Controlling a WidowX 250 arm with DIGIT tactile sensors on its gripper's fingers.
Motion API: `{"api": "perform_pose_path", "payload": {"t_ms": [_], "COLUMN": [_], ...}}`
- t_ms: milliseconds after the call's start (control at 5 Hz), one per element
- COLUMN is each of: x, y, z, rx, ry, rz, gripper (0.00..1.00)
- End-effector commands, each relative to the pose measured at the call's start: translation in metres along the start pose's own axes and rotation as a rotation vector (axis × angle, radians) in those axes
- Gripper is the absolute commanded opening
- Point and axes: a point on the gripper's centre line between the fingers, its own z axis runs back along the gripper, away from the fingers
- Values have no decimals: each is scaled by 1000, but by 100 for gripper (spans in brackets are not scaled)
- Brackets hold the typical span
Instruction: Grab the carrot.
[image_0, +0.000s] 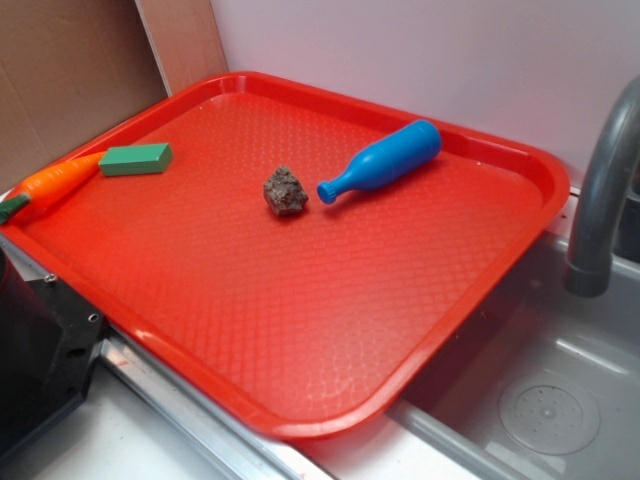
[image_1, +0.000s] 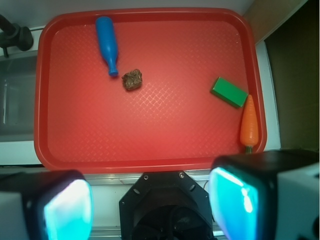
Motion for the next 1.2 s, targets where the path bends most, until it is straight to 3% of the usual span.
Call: {"api": "perform_pose_path", "payload": {"t_ms": [0,200,600,1000], "x": [0,7,1,-17], "y": [0,49,130,166], "z": [0,-39,-94,-144], "rx": [0,150,153,144], "ry": [0,50,-9,38], "rz": [0,172,317,265], "gripper": [100,100,100,100]}}
